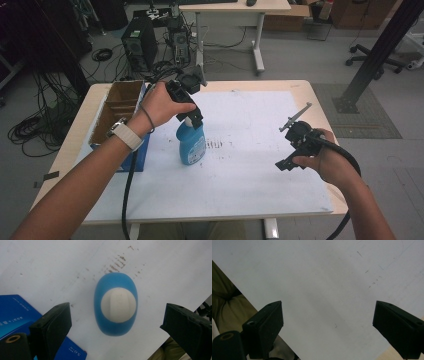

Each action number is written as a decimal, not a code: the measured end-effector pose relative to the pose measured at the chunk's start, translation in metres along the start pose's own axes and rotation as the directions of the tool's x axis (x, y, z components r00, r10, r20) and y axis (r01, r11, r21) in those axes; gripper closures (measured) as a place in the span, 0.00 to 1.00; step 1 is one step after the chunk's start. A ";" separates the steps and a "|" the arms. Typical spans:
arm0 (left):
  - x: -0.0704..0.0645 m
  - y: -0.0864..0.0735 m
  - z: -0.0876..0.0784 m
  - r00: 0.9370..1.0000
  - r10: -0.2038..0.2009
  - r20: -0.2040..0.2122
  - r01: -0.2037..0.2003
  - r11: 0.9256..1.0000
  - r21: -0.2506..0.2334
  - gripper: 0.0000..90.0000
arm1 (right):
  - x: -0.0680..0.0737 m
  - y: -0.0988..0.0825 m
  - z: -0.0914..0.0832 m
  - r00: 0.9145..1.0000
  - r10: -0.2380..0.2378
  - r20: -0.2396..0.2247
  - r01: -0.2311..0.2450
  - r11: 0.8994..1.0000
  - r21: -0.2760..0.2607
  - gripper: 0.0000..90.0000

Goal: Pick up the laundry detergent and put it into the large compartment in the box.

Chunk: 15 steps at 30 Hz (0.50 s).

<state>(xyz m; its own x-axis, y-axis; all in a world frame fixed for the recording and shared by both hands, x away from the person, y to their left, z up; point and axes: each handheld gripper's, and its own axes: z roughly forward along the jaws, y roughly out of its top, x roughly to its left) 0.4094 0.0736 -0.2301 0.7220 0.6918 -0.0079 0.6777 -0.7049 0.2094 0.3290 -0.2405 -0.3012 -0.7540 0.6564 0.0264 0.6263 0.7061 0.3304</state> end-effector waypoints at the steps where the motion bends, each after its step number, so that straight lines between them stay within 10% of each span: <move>1: 0.000 0.000 0.001 1.000 0.004 0.000 -0.004 1.000 0.002 0.10 | 0.000 0.000 0.001 1.000 0.000 -0.002 0.000 1.000 0.002 0.11; 15: -0.002 0.002 0.014 1.000 0.005 0.002 -0.005 1.000 0.021 0.10 | -0.001 -0.002 0.002 1.000 0.004 -0.003 -0.004 1.000 0.000 0.11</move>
<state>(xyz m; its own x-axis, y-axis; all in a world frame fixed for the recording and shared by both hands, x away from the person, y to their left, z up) 0.4113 0.0692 -0.2436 0.7255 0.6881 -0.0089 0.6770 -0.7114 0.1886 0.3288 -0.2414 -0.3038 -0.7522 0.6583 0.0307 0.6292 0.7036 0.3302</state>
